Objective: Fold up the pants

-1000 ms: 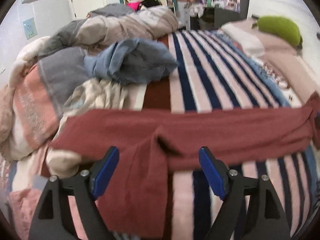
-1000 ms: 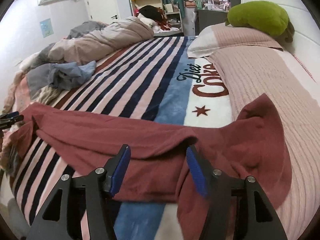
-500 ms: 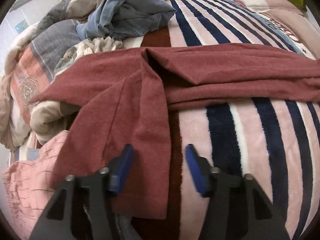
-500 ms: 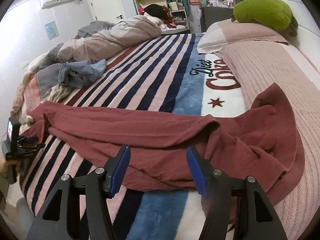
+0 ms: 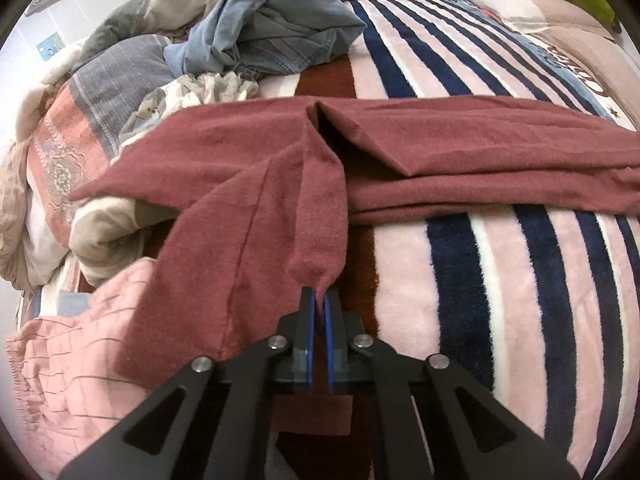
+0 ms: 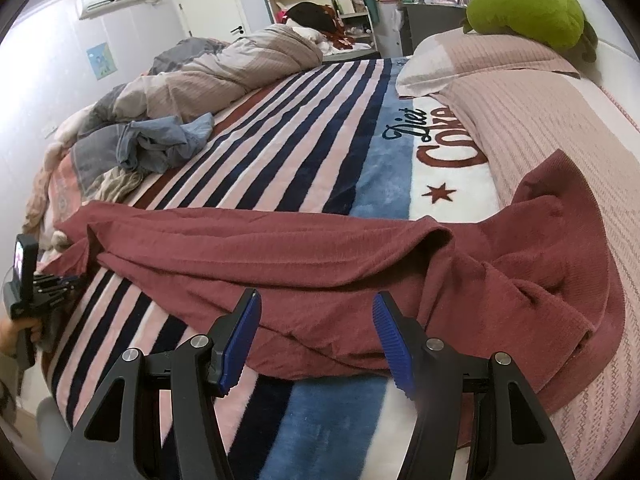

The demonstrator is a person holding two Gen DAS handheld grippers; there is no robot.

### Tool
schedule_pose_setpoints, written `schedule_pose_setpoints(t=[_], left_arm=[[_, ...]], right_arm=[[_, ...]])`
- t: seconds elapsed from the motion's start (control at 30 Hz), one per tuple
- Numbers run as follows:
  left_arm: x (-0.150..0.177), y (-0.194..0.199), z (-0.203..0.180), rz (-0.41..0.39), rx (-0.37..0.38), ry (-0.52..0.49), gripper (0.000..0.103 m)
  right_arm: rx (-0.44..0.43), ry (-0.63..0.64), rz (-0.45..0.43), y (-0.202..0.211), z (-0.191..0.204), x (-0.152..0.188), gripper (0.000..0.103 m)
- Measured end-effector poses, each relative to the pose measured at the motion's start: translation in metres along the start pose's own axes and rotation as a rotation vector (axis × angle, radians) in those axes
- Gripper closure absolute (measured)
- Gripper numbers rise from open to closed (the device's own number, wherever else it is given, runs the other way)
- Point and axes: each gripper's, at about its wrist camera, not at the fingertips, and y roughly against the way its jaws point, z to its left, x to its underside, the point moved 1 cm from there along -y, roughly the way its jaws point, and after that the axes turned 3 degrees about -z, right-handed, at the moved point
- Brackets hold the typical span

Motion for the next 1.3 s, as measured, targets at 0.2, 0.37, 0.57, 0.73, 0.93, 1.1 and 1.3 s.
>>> schedule_pose_setpoints(t=[0.2, 0.37, 0.57, 0.73, 0.93, 1.1, 1.3], left_arm=[[-0.033, 0.035, 0.022, -0.083, -0.054, -0.023, 0.101], [-0.073, 0.038, 0.057, -0.105, -0.193, -0.07, 0.101], [-0.117, -0.001, 0.096, -0.053, -0.242, -0.151, 0.101], [-0.13, -0.044, 0.118, 0.038, -0.173, -0.128, 0.073], [-0.127, -0.028, 0.144, -0.041, -0.206, -0.042, 0.041], [-0.11, 0.003, 0.132, -0.093, -0.158, -0.097, 0.04], [-0.084, 0.018, 0.105, -0.105, -0.065, -0.14, 0.031]], right_arm=[[-0.019, -0.022, -0.009, -0.002, 0.0, 0.0, 0.049], [-0.038, -0.039, -0.009, -0.007, 0.005, -0.002, 0.049], [-0.033, -0.079, 0.007, -0.027, 0.013, -0.005, 0.049], [-0.03, -0.108, 0.036, -0.052, 0.017, -0.006, 0.049], [-0.036, -0.089, 0.066, -0.065, 0.024, -0.005, 0.049], [-0.051, -0.083, 0.062, -0.062, 0.028, -0.004, 0.049], [-0.062, -0.092, 0.062, -0.057, 0.03, -0.004, 0.049]])
